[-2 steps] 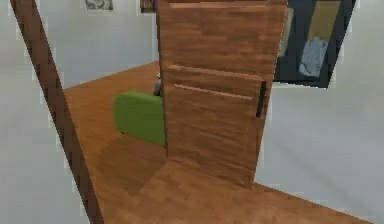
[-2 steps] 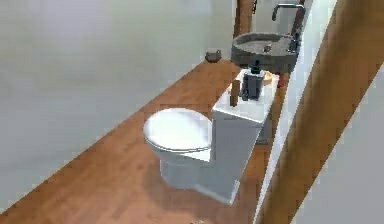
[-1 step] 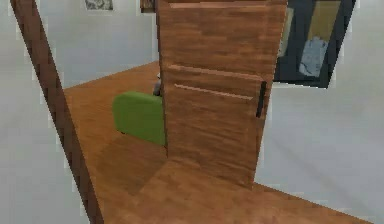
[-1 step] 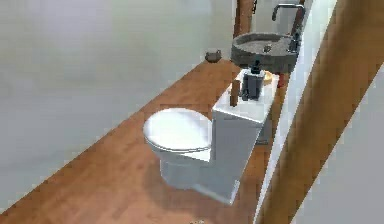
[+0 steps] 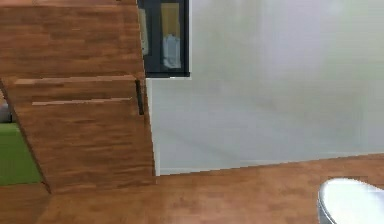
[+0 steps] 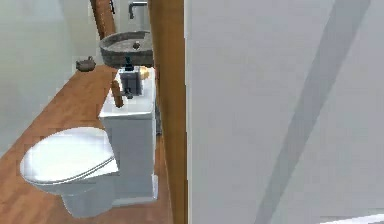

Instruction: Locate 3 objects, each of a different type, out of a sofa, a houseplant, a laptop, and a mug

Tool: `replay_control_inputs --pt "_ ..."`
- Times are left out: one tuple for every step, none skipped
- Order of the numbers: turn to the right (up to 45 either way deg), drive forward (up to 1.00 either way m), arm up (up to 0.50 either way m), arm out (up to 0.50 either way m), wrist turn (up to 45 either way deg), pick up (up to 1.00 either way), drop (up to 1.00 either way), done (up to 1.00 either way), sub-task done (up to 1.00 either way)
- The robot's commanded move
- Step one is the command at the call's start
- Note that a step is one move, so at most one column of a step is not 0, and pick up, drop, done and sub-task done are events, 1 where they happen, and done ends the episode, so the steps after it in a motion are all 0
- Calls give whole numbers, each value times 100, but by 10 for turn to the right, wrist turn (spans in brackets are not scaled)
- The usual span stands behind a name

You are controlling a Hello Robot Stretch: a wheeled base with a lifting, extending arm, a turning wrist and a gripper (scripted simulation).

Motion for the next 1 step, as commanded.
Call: replay_control_inputs --pt "450 0 0 0 0 0 0 0 0"
